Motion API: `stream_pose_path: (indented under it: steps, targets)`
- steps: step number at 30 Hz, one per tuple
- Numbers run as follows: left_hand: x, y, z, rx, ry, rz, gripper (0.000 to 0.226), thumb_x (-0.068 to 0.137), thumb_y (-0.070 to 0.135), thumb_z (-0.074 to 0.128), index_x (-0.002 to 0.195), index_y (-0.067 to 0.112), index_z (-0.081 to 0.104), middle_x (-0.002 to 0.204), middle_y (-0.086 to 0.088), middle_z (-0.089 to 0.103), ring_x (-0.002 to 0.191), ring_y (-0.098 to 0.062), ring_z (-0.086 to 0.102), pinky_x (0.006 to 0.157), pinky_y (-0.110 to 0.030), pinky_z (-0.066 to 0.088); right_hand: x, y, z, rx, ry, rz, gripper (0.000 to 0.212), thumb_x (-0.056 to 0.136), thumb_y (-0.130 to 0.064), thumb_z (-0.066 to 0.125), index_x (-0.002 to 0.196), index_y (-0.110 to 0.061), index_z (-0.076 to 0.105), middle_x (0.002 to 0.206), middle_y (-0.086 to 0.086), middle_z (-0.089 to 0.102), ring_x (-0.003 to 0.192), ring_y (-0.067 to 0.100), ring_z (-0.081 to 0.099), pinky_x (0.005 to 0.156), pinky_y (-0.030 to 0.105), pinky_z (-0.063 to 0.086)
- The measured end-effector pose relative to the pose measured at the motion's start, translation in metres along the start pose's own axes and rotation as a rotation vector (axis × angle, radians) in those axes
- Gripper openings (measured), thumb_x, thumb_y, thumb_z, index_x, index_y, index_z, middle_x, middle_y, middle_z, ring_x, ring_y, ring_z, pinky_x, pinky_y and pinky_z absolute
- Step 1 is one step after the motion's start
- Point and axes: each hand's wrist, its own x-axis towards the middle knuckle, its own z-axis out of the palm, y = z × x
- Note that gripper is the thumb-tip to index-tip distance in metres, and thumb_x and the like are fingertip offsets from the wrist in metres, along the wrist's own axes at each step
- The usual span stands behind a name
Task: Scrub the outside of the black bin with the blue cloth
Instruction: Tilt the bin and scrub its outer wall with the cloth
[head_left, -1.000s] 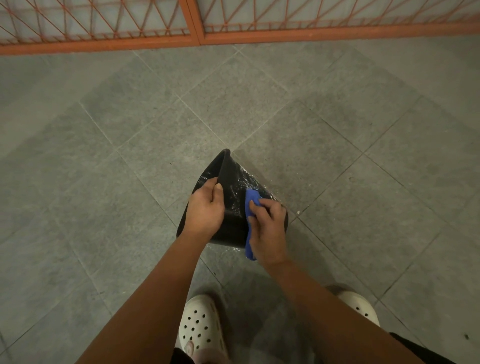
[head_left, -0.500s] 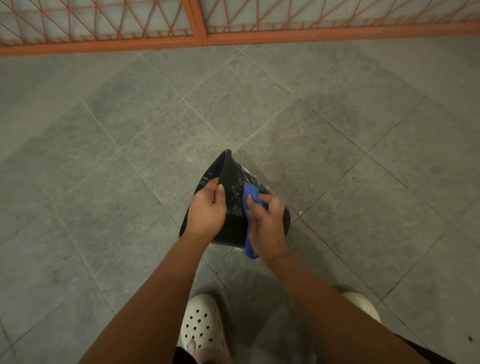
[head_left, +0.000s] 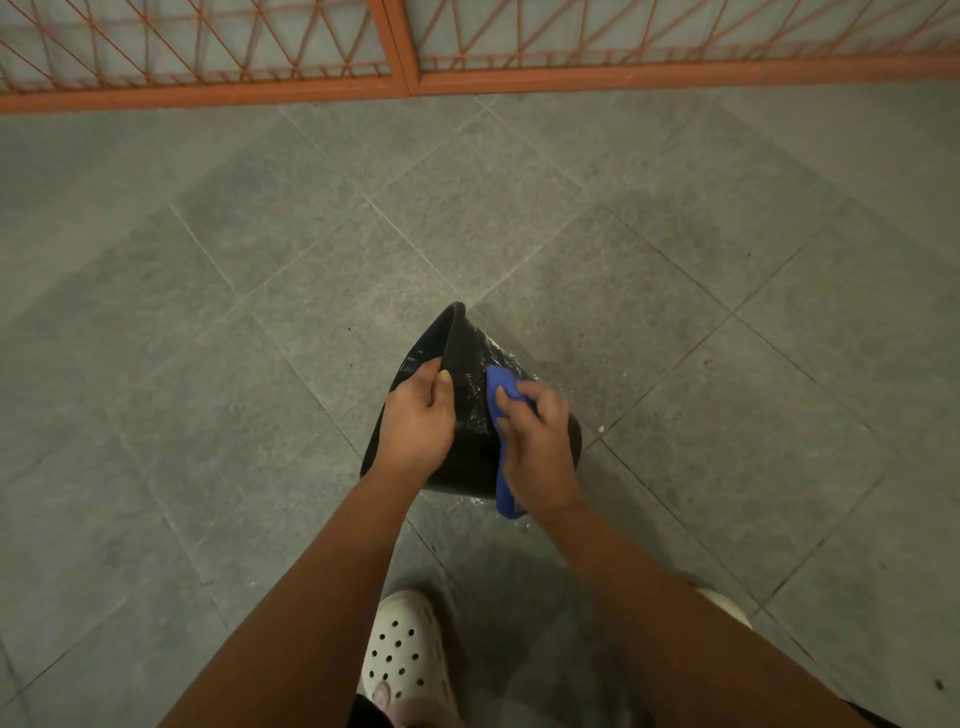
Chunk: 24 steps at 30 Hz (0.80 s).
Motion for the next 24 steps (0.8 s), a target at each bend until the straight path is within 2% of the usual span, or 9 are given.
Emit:
stream_pose_path:
  steps: [4, 6, 10, 12, 14, 16, 20, 22, 24]
  targets:
    - [-0.001, 0.004, 0.001, -0.015, 0.006, -0.031, 0.036, 0.101, 0.027, 0.037, 0.13, 0.013, 0.054, 0.096, -0.005, 0.066, 0.09, -0.017, 0.063, 0.09, -0.037, 0.051, 0.009, 0.006, 0.005, 0.061, 0.007, 0.239, 0.028, 0.089, -0.004, 0.057, 0.117, -0.005, 0.06, 0.122, 0.014, 0.048, 0.114, 0.027, 0.044, 0.102, 0.04, 0.04]
    - [-0.001, 0.004, 0.0, -0.02, 0.002, -0.035, 0.037, 0.101, 0.028, 0.037, 0.131, 0.013, 0.053, 0.1, -0.002, 0.066, 0.095, -0.014, 0.062, 0.094, -0.041, 0.049, -0.002, 0.008, 0.005, 0.032, 0.01, 0.317, 0.028, 0.091, -0.007, 0.054, 0.119, -0.007, 0.058, 0.125, 0.011, 0.045, 0.116, 0.023, 0.04, 0.102, 0.042, 0.039]
    - [0.003, 0.0, -0.002, -0.077, 0.006, -0.103, 0.038, 0.1, 0.031, 0.037, 0.13, 0.014, 0.054, 0.11, -0.005, 0.065, 0.104, -0.02, 0.06, 0.098, -0.044, 0.047, -0.032, 0.005, 0.003, 0.021, 0.0, 0.119, 0.029, 0.089, -0.012, 0.054, 0.118, -0.008, 0.055, 0.125, 0.01, 0.041, 0.112, 0.018, 0.035, 0.098, 0.025, 0.035]
    - [0.002, 0.003, -0.001, -0.121, 0.0, -0.109, 0.032, 0.1, 0.026, 0.038, 0.119, 0.014, 0.06, 0.098, -0.002, 0.067, 0.094, -0.016, 0.063, 0.092, -0.038, 0.05, -0.032, -0.002, 0.005, -0.006, -0.024, -0.019, 0.03, 0.088, -0.015, 0.048, 0.117, -0.009, 0.051, 0.125, 0.011, 0.041, 0.112, 0.02, 0.035, 0.095, 0.018, 0.031]
    - [0.001, 0.007, 0.0, -0.144, 0.001, -0.101, 0.027, 0.1, 0.02, 0.038, 0.11, 0.015, 0.063, 0.088, 0.002, 0.066, 0.084, -0.01, 0.063, 0.084, -0.03, 0.049, -0.016, -0.009, 0.009, 0.002, -0.035, -0.086, 0.029, 0.087, -0.012, 0.048, 0.115, -0.009, 0.05, 0.124, 0.012, 0.043, 0.11, 0.024, 0.037, 0.095, 0.017, 0.029]
    - [0.001, 0.008, 0.001, -0.155, 0.001, -0.098, 0.028, 0.1, 0.02, 0.039, 0.112, 0.013, 0.063, 0.089, 0.002, 0.067, 0.084, -0.009, 0.063, 0.087, -0.031, 0.049, 0.001, -0.014, 0.011, 0.036, -0.043, -0.021, 0.027, 0.086, -0.007, 0.051, 0.113, -0.007, 0.056, 0.121, 0.013, 0.047, 0.108, 0.028, 0.04, 0.095, 0.022, 0.03]
    - [-0.002, 0.009, 0.002, -0.193, -0.005, -0.126, 0.032, 0.1, 0.023, 0.04, 0.121, 0.014, 0.061, 0.101, -0.001, 0.068, 0.097, -0.014, 0.063, 0.095, -0.039, 0.049, 0.022, -0.011, 0.009, 0.081, -0.01, 0.23, 0.024, 0.091, -0.005, 0.052, 0.114, -0.005, 0.059, 0.123, 0.012, 0.045, 0.114, 0.026, 0.038, 0.101, 0.038, 0.036]
    - [-0.005, 0.012, 0.003, -0.193, -0.015, -0.116, 0.031, 0.1, 0.023, 0.039, 0.12, 0.015, 0.062, 0.101, 0.0, 0.067, 0.099, -0.014, 0.062, 0.095, -0.039, 0.049, 0.015, -0.008, 0.005, 0.069, 0.009, 0.244, 0.025, 0.092, -0.007, 0.052, 0.117, -0.007, 0.058, 0.124, 0.01, 0.044, 0.117, 0.024, 0.037, 0.103, 0.042, 0.036]
    - [-0.004, 0.013, 0.002, -0.226, -0.021, -0.115, 0.03, 0.1, 0.021, 0.039, 0.116, 0.016, 0.064, 0.098, 0.0, 0.068, 0.097, -0.015, 0.064, 0.094, -0.038, 0.05, -0.003, -0.003, 0.0, 0.066, -0.015, 0.175, 0.027, 0.093, -0.013, 0.05, 0.119, -0.009, 0.057, 0.125, 0.005, 0.042, 0.116, 0.019, 0.035, 0.105, 0.035, 0.034]
